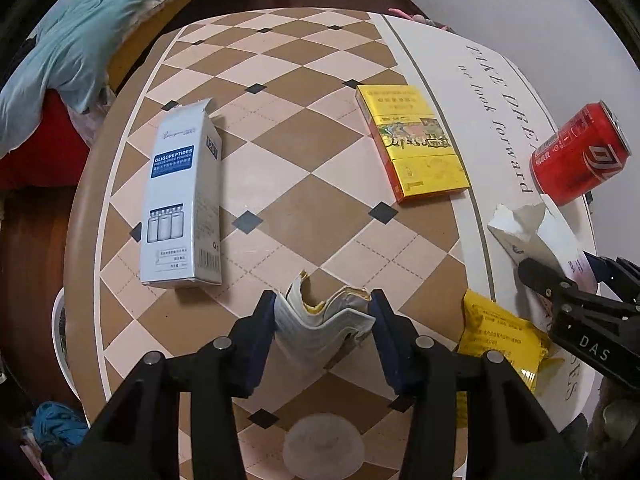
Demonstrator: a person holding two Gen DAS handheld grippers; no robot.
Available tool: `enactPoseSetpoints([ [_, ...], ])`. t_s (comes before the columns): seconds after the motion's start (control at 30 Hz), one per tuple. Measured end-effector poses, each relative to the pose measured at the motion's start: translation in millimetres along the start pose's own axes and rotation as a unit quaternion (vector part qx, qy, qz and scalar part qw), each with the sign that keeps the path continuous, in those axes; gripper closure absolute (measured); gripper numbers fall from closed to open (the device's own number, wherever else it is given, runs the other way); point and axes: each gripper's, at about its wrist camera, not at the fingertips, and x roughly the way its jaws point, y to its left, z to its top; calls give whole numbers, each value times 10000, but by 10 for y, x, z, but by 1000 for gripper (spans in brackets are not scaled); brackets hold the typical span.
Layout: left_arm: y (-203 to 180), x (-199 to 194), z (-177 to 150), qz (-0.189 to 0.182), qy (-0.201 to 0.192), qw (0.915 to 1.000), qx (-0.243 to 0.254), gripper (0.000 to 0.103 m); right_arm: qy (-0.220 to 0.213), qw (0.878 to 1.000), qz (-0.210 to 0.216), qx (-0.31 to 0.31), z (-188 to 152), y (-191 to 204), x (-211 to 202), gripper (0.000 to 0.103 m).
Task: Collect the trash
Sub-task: 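Grasp the crumpled paper with the left tool while the right tool grasps the pink-white box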
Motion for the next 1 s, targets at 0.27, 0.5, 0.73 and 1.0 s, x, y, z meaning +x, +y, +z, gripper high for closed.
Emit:
enactPoseSetpoints([
  [0.27,32,31,71,-2,-24,10000,-28,60,-32,10000,41,-55,14,97,64,42],
  [0.5,105,-76,81,40,-169,9998,-88,61,5,9999,128,91,28,86,66,53],
  [0.73,162,-415,110,166,-567,9981,-147,61,-160,9996,176,170,8,101,-94,56],
  [1.0,393,-934,116,140,-1087,9934,-343,61,-565,9976,271,310,44,209,-517,57],
])
